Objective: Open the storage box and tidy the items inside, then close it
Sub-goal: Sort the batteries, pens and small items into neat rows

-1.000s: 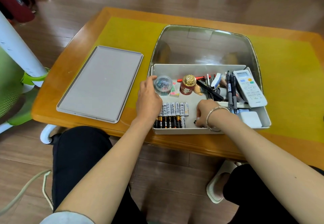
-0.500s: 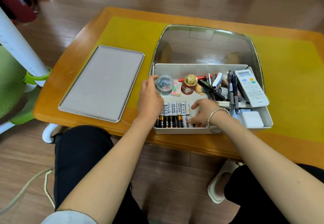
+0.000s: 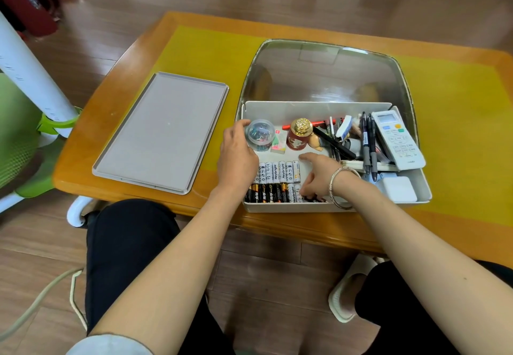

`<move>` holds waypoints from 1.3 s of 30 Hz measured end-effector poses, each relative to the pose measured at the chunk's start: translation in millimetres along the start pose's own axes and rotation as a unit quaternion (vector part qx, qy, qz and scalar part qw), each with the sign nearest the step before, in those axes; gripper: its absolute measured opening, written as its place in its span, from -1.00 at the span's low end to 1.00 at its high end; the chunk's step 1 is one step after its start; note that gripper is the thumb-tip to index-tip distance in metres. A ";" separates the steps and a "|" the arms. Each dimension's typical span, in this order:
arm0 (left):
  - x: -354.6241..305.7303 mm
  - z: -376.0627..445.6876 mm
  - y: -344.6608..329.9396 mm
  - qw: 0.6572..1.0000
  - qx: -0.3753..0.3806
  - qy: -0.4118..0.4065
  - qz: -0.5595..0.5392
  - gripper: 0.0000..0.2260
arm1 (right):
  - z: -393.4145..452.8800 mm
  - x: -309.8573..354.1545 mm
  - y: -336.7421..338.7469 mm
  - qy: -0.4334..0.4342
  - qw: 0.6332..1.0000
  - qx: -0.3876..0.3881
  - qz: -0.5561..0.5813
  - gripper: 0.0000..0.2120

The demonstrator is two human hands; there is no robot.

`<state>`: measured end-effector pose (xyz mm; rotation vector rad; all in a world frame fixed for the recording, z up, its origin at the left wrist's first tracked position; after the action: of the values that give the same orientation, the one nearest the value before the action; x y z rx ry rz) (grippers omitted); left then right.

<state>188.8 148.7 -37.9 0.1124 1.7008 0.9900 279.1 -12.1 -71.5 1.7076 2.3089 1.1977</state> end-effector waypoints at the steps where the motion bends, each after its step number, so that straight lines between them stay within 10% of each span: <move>1: -0.3 -0.2 0.2 1.000 -0.001 0.000 0.001 -0.55 | 0.1 -0.1 -0.4 0.003 1.000 0.004 0.004 -0.18; 14: -1.0 -0.1 0.8 1.000 -0.002 0.000 0.001 -0.57 | -2.1 2.2 -4.8 0.024 0.993 0.038 0.106 -0.25; 31: 0.0 0.3 0.9 1.000 -0.001 0.006 -0.003 -0.59 | -2.7 14.4 1.0 0.045 0.996 0.041 -0.063 -0.16; 39: 1.4 1.0 0.8 1.000 0.002 0.004 -0.007 -0.59 | -17.0 -10.3 18.6 -0.022 0.995 -0.002 -0.097 -0.71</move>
<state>188.8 150.5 -38.5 0.0986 1.7081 0.9773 290.5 -28.2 -52.7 1.4529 2.3784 1.1170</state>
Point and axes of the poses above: each hand's wrist, its own z-axis towards the middle knuckle, its own y-axis out of the back of the hand, x = y × z, the point moved 8 cm from there along z, towards the middle knuckle, and after that the axes turned 14 degrees about x, right-handed, at the moved point
